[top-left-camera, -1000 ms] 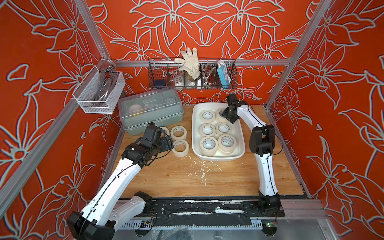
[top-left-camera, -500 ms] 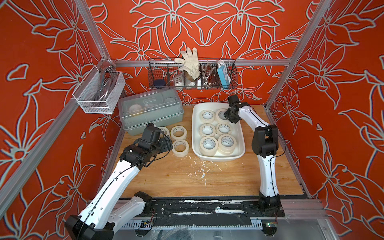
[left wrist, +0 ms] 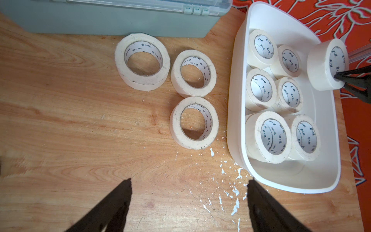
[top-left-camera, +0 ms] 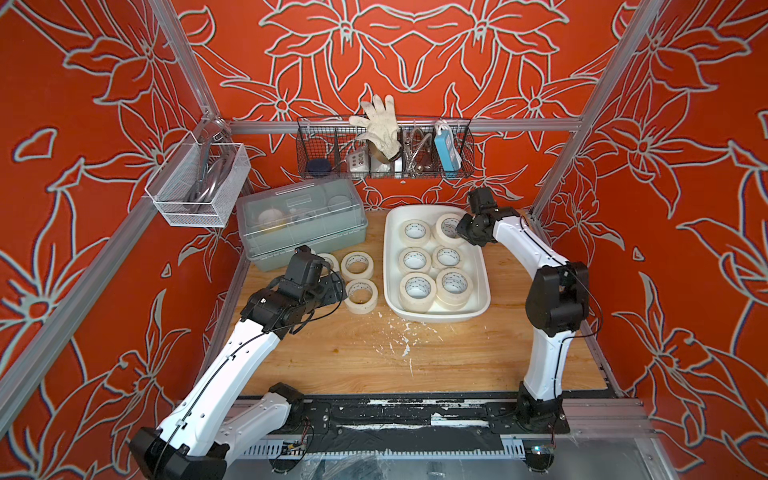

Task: Take out the art tape in the storage box
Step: Pick up the art tape from the storage box.

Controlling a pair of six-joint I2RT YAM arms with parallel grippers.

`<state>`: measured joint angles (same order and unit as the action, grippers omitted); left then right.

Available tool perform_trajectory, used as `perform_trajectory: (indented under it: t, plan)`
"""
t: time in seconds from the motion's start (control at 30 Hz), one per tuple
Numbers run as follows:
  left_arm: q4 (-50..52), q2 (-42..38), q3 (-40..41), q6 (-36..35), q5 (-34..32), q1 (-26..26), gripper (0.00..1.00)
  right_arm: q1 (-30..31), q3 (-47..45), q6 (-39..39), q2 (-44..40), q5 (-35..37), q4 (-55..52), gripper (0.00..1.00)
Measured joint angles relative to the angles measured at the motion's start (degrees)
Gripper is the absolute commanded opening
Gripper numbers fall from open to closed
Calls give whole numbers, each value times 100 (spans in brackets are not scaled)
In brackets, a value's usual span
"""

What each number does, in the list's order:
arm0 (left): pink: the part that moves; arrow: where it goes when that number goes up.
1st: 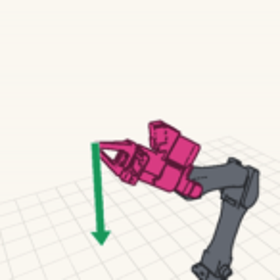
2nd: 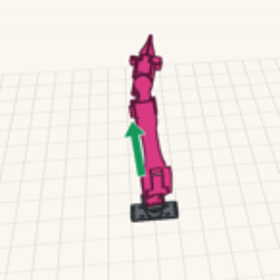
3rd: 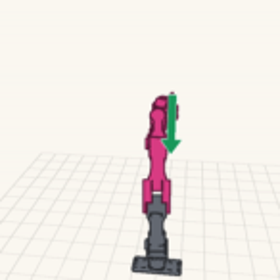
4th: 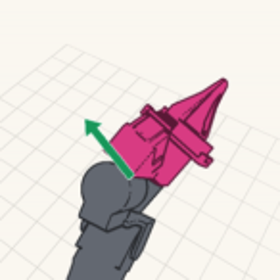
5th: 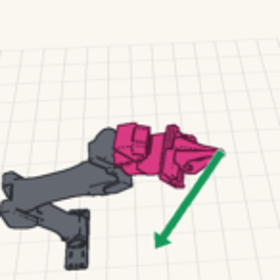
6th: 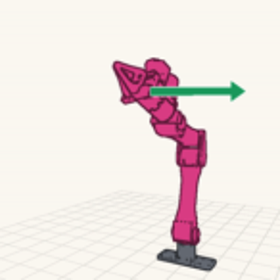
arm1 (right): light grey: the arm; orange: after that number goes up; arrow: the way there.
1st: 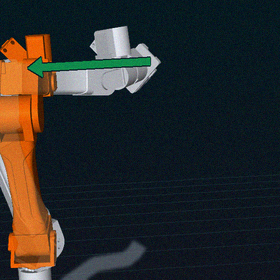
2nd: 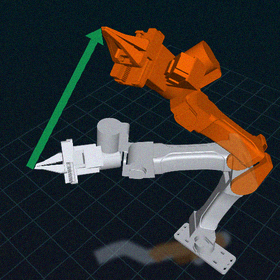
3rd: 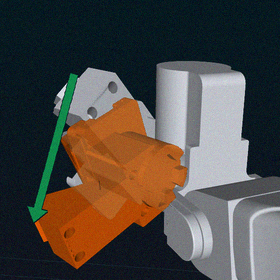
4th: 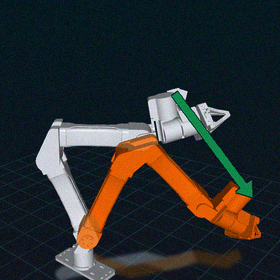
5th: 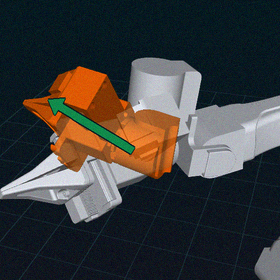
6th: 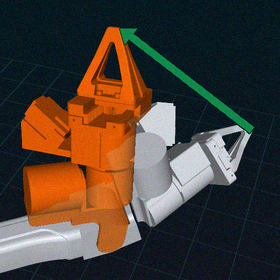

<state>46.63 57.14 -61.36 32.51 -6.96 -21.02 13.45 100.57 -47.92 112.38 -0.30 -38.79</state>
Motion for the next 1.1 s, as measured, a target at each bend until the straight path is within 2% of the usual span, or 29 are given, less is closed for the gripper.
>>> perform_trajectory:
  t: [0.23, 0.63, 1.1]
  plan:
    - [-63, 426, -227, -68, -2, -435, 87, 46, -949, 544, -997, -446, 269, 0]
    - [-306, 1303, -1045, -498, 24, -1565, 85, 533, -2308, 1279, -2610, -284, 271, 0]
    - [-553, 2315, -1762, -1005, 223, -2594, 84, 1364, -3410, 1657, -3311, -31, -28, 0]
